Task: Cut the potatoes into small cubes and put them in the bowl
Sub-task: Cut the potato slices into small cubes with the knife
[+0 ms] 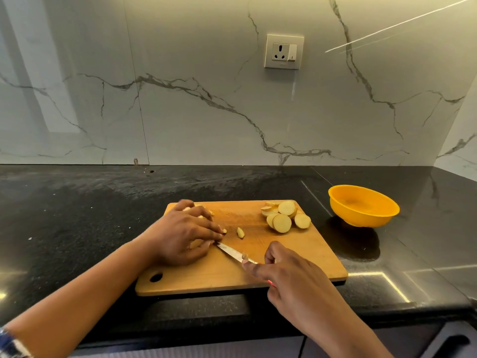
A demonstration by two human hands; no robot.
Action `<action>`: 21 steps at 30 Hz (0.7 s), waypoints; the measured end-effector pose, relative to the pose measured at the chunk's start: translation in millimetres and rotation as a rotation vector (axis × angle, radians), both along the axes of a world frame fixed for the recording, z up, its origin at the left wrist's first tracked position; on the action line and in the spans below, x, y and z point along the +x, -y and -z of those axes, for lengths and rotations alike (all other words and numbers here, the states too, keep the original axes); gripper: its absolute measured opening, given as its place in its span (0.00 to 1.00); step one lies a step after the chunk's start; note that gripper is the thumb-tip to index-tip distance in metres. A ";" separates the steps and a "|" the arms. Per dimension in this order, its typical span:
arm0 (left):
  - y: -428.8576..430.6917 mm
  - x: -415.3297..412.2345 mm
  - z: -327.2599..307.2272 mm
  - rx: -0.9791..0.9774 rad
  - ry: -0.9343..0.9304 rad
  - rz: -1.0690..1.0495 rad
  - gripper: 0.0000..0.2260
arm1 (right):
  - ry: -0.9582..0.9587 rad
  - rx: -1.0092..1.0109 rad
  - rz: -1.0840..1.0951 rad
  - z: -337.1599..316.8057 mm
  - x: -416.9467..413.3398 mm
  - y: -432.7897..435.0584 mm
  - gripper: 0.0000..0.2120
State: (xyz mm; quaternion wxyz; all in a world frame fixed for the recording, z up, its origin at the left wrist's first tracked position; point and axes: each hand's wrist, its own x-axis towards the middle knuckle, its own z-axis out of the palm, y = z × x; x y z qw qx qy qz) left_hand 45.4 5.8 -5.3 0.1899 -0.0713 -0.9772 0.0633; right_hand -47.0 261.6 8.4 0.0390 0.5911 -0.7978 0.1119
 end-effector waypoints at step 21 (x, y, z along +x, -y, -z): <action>25.9 5.7 -1.0 0.042 -0.131 -0.066 0.20 | -0.029 -0.123 -0.251 20.3 -38.4 -12.5 0.24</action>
